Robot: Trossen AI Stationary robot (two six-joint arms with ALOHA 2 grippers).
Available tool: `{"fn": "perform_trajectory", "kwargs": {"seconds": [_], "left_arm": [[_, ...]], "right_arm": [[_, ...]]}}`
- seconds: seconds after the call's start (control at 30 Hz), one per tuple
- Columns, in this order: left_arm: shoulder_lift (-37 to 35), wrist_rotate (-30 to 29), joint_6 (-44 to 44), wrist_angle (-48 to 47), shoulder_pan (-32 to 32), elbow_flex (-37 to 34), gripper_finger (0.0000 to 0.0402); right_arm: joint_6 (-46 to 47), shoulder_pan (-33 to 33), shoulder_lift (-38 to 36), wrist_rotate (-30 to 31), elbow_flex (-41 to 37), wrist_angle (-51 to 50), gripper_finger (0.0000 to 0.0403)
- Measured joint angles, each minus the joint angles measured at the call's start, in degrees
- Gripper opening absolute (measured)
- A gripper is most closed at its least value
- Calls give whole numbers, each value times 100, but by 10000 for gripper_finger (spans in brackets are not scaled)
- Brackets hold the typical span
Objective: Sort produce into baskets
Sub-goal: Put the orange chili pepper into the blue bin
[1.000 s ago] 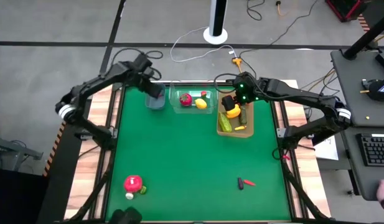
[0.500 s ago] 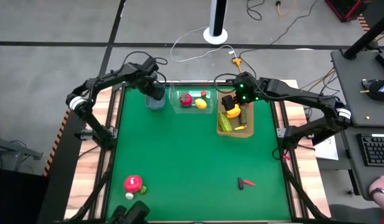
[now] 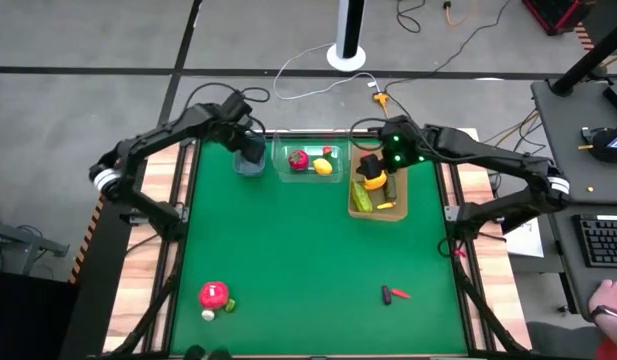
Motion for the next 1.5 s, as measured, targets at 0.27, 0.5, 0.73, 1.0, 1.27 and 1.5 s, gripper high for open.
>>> {"fn": "perform_trajectory", "kwargs": {"seconds": [0.27, 0.5, 0.73, 1.0, 1.27, 1.5], "left_arm": [[-1079, -261, -385, 357, -1255, 0, 155], [-1514, -1361, -448, 500, -1865, 0, 155], [-1532, -1386, -400, 619, -1866, 1, 155], [-1384, -1388, -356, 617, -1868, 1, 155], [-1353, -1388, -354, 580, -1868, 2, 155], [-1353, -1388, -352, 580, -1867, 2, 155]], "right_arm": [[1205, 1544, -367, -1143, 185, -632, 368], [2566, 3409, -153, -957, 108, -2047, 368], [3262, 4705, 401, -751, -200, -2284, 368], [2645, 5493, 1179, -628, -926, -1393, 368], [1914, 5859, 1779, -52, -1408, 43, 368], [1559, 6007, 2495, 43, -1407, 177, 360]]}}
